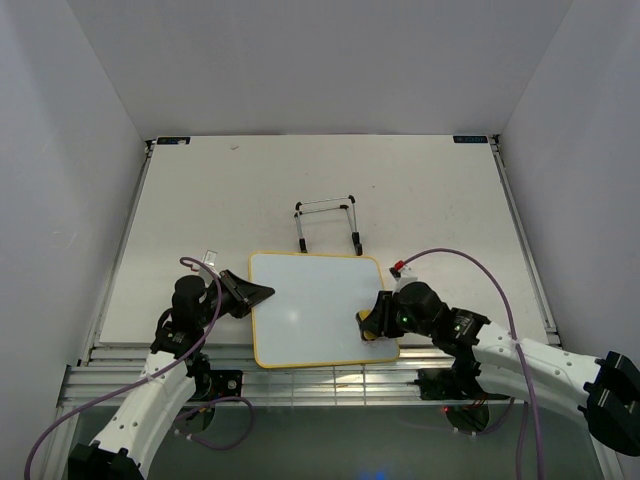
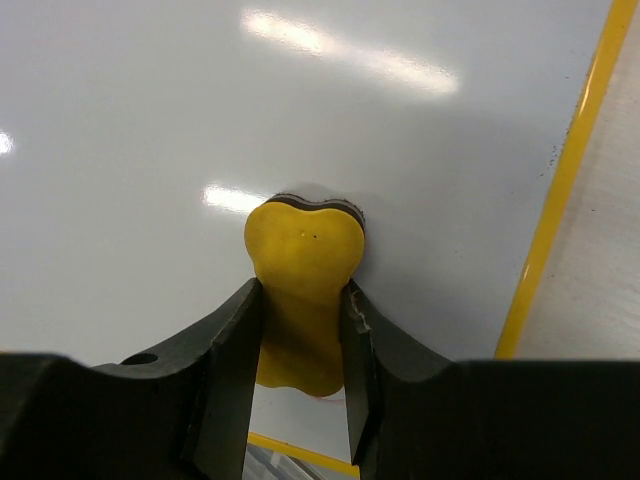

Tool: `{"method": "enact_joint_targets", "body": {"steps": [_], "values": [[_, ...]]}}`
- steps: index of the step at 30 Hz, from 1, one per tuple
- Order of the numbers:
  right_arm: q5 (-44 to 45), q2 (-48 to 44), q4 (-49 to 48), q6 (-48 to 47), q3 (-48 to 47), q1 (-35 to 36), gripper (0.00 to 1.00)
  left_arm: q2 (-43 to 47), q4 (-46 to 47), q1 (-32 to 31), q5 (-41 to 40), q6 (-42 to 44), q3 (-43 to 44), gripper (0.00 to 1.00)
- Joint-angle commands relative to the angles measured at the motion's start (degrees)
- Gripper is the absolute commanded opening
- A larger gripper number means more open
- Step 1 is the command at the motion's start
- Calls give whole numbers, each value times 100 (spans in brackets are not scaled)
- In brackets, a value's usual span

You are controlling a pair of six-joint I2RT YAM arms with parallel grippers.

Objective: Erase the whiteboard

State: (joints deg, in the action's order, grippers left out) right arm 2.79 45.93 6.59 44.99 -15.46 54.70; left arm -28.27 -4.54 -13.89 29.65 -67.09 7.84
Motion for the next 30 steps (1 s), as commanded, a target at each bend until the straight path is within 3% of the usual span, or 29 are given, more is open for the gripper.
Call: {"method": "enact_joint_targets", "body": {"steps": [1, 6, 11, 20, 24, 30], "values": [[-77, 144, 1388, 114, 334, -99, 20, 58, -179, -26, 50, -226, 86, 0], [354, 74, 2065, 580, 210, -108, 19, 313, -600, -26, -230, -155, 201, 0], [205, -233, 2215, 721, 246, -100, 19, 454, -1031, -26, -548, -68, 280, 0], [-32, -120, 2111, 300, -45, -30, 20, 638, -1867, -26, -1365, 65, 596, 0], [-95, -59, 1225, 519, -114, 672, 20, 630, -1797, -26, -1295, -6, 491, 0], [477, 872, 599, 914, -712, 1894, 20, 735, -1744, -26, -1225, -50, 324, 0]]}}
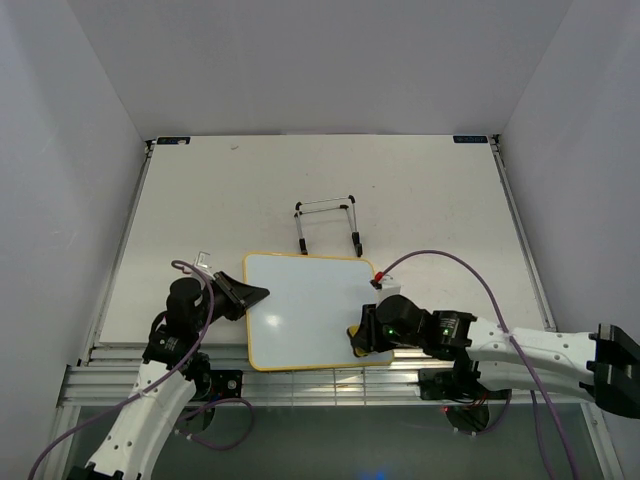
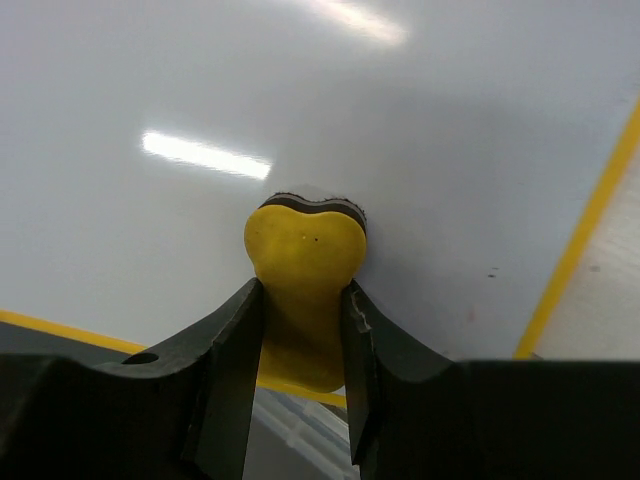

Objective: Erase the whiteboard

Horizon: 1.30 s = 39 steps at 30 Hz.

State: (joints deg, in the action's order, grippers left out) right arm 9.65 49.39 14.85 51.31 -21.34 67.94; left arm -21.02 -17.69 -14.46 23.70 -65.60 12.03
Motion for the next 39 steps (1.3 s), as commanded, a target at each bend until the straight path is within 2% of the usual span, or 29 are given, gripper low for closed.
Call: {"method": "enact_joint_targets", "body": {"steps": [1, 4, 6, 10, 15, 19, 26, 34, 39], "values": [[-174, 807, -368, 309, -194, 658, 20, 36, -428, 31, -621, -225, -122, 0], [10, 1168, -335, 362, -353, 782, 21, 124, -480, 31, -639, -242, -131, 0], [307, 1196, 51, 563, -283, 773, 21, 176, -533, 31, -656, -234, -122, 0], [336, 566, 553, 1037, 321, 528, 21, 308, -901, 31, -919, -146, -17, 0], [424, -262, 1650, 1434, 754, 360, 20, 388, -1271, 31, -1306, -163, 150, 0], [336, -500, 1653, 1470, 834, 299, 20, 353, -1552, 31, -1631, -172, 255, 0], [318, 132, 1670, 1329, 623, 167, 20, 186, -1922, 31, -2001, -295, 449, 0], [248, 203, 1670, 1233, 596, -132, 19, 388, -2528, 31, -3045, -655, 914, 0], [152, 449, 1539, 961, 508, -299, 20, 177, -2415, 22, -3012, -655, 889, 0]]}}
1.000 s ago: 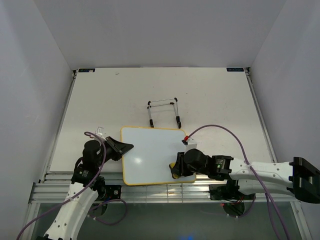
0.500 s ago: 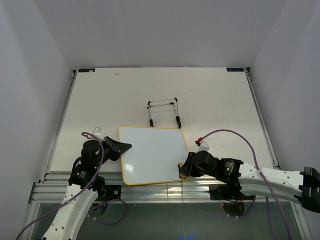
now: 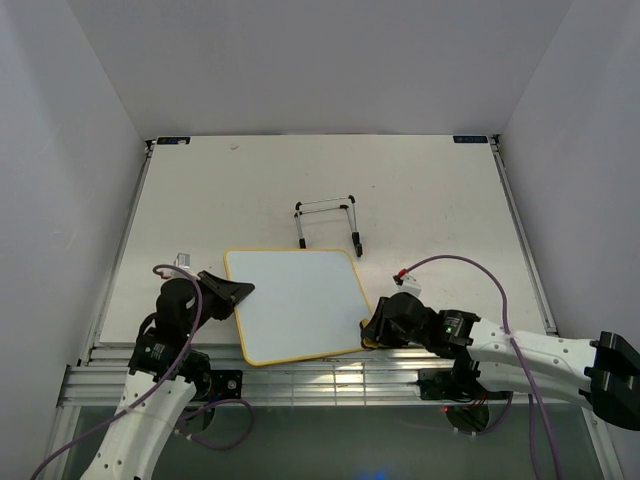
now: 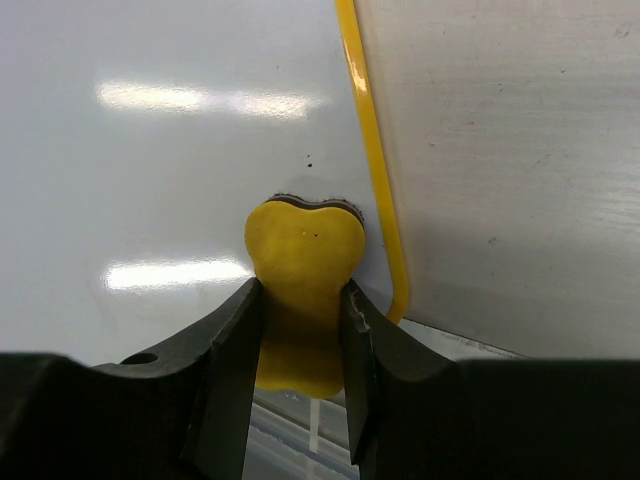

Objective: Erase the whiteboard

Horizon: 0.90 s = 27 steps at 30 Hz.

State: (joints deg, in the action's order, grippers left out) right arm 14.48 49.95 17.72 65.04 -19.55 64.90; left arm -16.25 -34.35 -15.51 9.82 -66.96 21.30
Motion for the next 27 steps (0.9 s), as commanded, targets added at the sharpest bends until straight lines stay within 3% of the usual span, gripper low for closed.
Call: {"method": "enact_joint_targets", "body": {"steps": [1, 11, 15, 22, 27], "values": [[-375, 410, 1191, -474, 320, -74, 20, -326, -714, 136, -1563, -529, -82, 0], [-2132, 656, -654, -1300, 602, -540, 20, -431, -99, 136, -992, -99, -389, 0], [-2221, 682, -708, -1476, 461, -750, 20, -581, 77, 136, -596, 60, -478, 0], [-2529, 1069, -646, -2179, 584, -2120, 19, -546, 69, 136, -517, 192, -504, 0], [-2837, 1516, -559, -2741, 558, -2605, 18, -519, 60, 136, -534, 183, -495, 0]]}}
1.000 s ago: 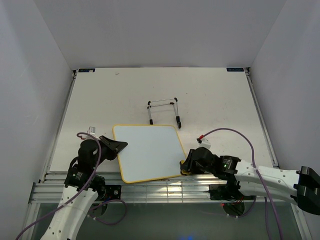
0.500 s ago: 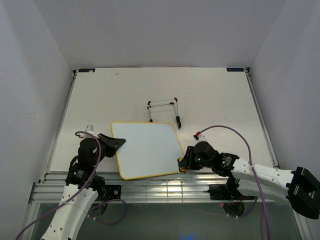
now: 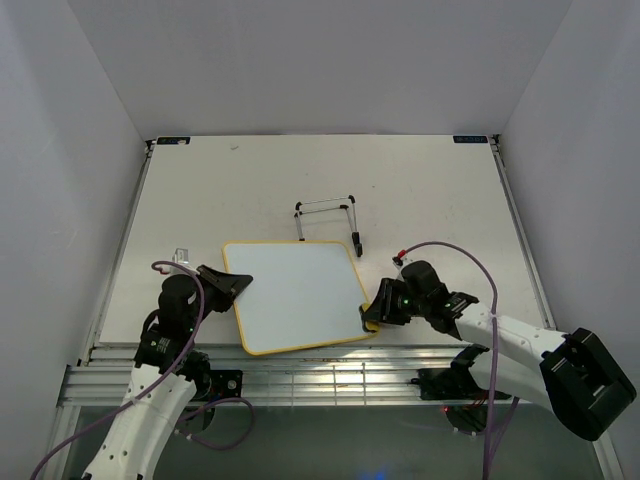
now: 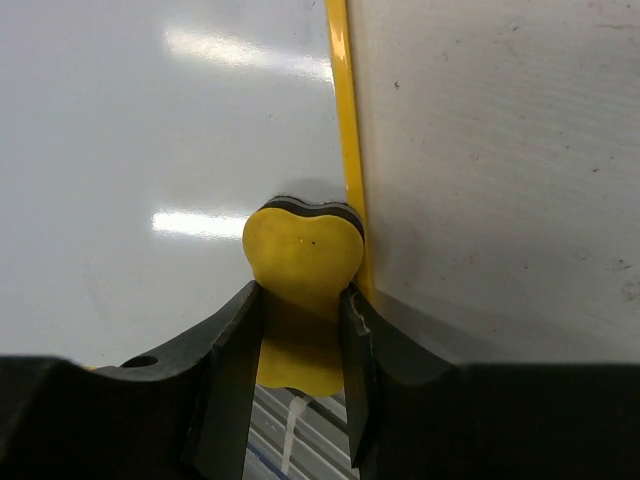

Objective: Erase the whiteboard

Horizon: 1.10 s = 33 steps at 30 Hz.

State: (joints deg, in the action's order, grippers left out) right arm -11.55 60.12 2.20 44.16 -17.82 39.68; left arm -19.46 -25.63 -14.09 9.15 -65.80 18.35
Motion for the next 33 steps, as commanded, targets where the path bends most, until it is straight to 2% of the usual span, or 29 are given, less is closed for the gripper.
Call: {"method": "enact_joint_targets", "body": {"steps": [1, 5, 12, 14, 17, 21, 24, 31, 33], "values": [[-294, 536, 1037, -689, 350, -109, 18, -198, -821, -6, -475, 67, -200, 0], [-155, 466, 1265, -751, 175, -127, 18, -189, -830, -6, -484, 59, -200, 0], [100, -1026, 1529, -733, -667, -127, 18, -224, -760, -6, -396, 102, -226, 0], [92, -1020, 1835, -961, -1020, -127, 18, -251, -742, -6, -379, 137, -226, 0], [-197, -660, 2004, -1304, -1548, -119, 18, -251, -724, -6, -335, 155, -226, 0], [-488, -397, 1426, -1252, -1628, -40, 18, -189, -663, -6, -291, 155, -288, 0], [-568, -29, 1187, -1234, -1838, 285, 18, -119, -436, -6, -107, 208, -402, 0], [-85, 1334, 800, -1305, -3050, 1997, 19, 30, 128, -6, 263, 427, -587, 0], [47, 1764, 677, -1340, -3288, 2192, 18, 57, 181, -6, 272, 436, -587, 0]]}}
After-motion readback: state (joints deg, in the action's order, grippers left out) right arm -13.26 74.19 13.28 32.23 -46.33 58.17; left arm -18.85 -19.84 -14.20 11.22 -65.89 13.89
